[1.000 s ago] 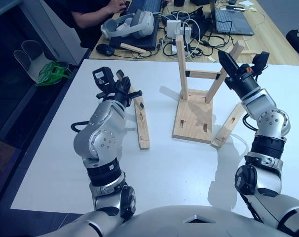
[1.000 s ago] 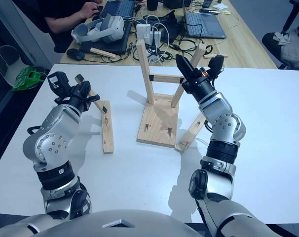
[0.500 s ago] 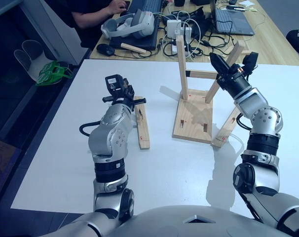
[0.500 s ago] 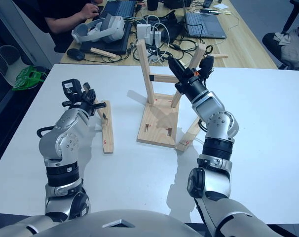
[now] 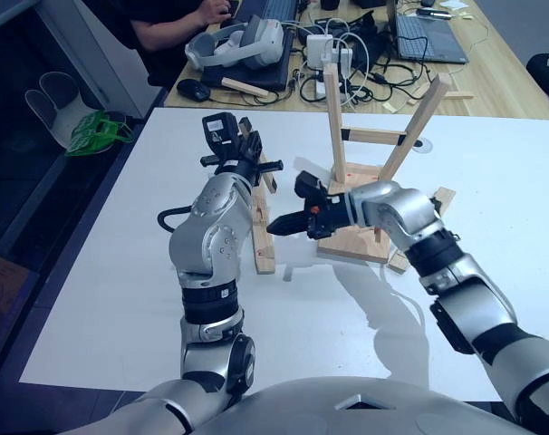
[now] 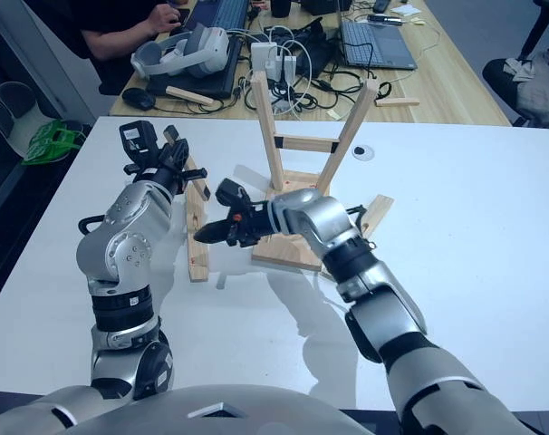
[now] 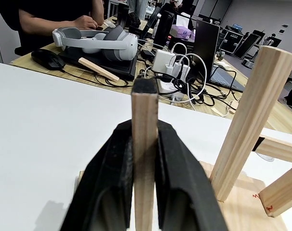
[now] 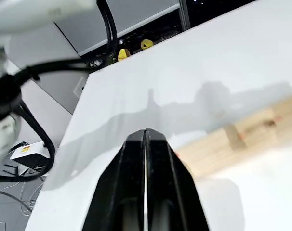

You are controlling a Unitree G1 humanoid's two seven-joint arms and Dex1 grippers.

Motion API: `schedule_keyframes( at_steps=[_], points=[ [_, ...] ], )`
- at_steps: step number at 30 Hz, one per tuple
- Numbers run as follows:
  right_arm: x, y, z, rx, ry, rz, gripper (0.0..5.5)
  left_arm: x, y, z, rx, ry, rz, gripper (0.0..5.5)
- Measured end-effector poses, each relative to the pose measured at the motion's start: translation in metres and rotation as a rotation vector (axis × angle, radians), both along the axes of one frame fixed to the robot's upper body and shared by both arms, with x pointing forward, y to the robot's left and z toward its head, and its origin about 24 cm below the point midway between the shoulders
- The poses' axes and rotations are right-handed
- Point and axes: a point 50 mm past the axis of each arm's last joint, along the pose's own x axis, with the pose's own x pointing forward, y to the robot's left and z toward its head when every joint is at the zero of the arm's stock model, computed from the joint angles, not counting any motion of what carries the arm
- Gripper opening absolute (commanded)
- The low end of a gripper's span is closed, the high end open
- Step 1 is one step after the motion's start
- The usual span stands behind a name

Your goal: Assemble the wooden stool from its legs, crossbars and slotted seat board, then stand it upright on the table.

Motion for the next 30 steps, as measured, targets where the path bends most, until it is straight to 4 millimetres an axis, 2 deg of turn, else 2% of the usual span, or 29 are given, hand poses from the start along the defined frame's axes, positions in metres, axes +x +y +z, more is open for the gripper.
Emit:
schedule_keyframes(
  at_steps=[3,5,7,11,14,18,21,23,24,27,30],
  points=[
    [0.016,0.016,-0.008,-0.016,-0.059,-0.096,0.00,0.001,-0.001,0.002,-0.004,-0.006,-0.010,0.39],
    [0.031,0.018,-0.013,-0.034,-0.120,-0.227,0.00,0.001,-0.002,0.004,-0.004,-0.010,-0.013,0.39],
    [0.044,0.019,-0.009,-0.022,-0.167,-0.343,0.00,0.001,-0.004,0.003,-0.006,0.000,-0.027,0.39],
    [0.049,0.028,-0.012,0.023,-0.145,-0.466,0.00,0.001,-0.003,0.006,-0.004,-0.008,-0.026,0.39],
    [0.053,0.022,-0.014,0.036,-0.135,-0.525,0.00,-0.001,-0.006,0.006,-0.014,0.000,-0.040,0.39],
    [0.054,0.015,-0.014,0.020,-0.128,-0.484,0.00,-0.002,-0.006,0.005,-0.008,0.021,-0.048,0.39],
    [0.054,-0.018,-0.009,-0.054,-0.154,-0.402,0.00,-0.004,-0.002,0.006,-0.002,0.021,-0.035,0.39],
    [0.044,-0.044,-0.016,-0.146,-0.153,-0.379,0.00,-0.005,0.001,0.007,0.000,0.017,-0.027,0.39],
    [0.035,-0.064,-0.022,-0.197,-0.141,-0.389,0.00,-0.006,0.002,0.008,0.000,0.012,-0.024,0.39],
    [0.012,-0.102,-0.026,-0.256,-0.109,-0.446,0.00,-0.012,0.006,0.009,0.016,0.017,-0.016,0.39],
    [-0.014,-0.122,-0.013,-0.182,-0.067,-0.567,0.00,-0.028,0.014,0.000,0.094,0.084,-0.020,0.39]
  ],
)
